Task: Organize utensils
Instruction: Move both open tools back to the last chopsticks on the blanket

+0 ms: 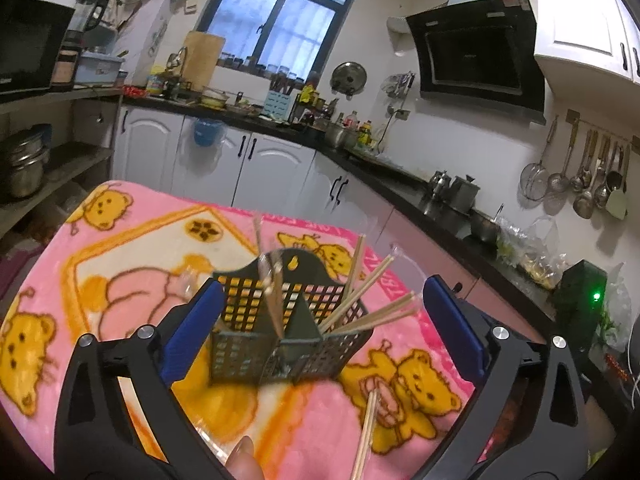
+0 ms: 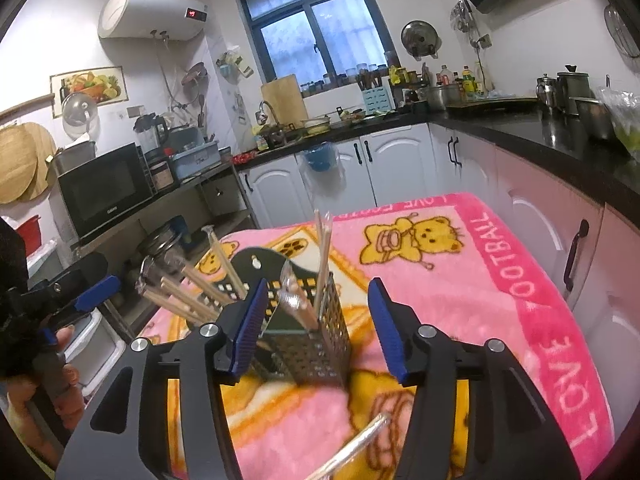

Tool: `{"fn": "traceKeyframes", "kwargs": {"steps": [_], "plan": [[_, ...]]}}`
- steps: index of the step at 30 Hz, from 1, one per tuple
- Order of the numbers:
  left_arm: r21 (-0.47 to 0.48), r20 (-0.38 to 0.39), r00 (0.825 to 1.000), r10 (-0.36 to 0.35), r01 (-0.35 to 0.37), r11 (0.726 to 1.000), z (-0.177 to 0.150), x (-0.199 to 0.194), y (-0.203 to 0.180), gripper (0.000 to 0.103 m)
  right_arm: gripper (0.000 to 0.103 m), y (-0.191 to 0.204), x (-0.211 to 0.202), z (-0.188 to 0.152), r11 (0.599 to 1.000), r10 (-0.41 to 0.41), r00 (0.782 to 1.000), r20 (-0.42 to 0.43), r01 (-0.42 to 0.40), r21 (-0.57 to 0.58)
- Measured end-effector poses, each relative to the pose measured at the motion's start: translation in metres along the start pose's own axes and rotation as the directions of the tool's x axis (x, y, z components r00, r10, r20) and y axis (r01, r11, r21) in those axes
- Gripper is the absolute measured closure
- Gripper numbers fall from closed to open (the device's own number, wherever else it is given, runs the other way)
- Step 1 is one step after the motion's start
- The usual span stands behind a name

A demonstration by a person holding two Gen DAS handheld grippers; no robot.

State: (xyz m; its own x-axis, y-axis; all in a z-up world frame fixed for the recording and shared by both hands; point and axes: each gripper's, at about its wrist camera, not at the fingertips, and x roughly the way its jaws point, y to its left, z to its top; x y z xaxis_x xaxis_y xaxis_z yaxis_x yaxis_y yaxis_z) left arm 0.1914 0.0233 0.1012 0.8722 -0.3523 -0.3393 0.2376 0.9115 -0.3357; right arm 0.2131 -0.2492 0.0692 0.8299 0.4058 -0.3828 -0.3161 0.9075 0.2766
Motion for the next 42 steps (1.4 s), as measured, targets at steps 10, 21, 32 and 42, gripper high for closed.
{"fn": "traceKeyframes", "kwargs": {"steps": [10,21,32,42], "plan": [[-0.027,-0.066,0.997,0.033,-0.035,0.999,-0.029,0.0,0.014,0.011,0.048,0.005,-0.005,-0.026,1.0,-0.004,0.999,-0.053,0.004,-0.018],[-0.055,-0.135,0.987,0.091,-0.1,0.994,-0.058,-0.001,0.033,0.011,0.047,0.008,-0.004,-0.053,1.0,0.0,0.992,-0.127,-0.004,-0.031],[-0.079,-0.194,0.972,0.134,-0.151,0.985,-0.08,0.0,0.05,0.011,0.047,0.01,-0.002,-0.073,0.999,0.005,0.983,-0.186,-0.014,-0.047],[-0.088,-0.296,0.943,0.149,-0.183,0.979,-0.108,0.012,0.061,0.011,0.047,0.003,0.002,-0.091,0.999,-0.011,0.969,-0.245,-0.002,-0.05]]}}
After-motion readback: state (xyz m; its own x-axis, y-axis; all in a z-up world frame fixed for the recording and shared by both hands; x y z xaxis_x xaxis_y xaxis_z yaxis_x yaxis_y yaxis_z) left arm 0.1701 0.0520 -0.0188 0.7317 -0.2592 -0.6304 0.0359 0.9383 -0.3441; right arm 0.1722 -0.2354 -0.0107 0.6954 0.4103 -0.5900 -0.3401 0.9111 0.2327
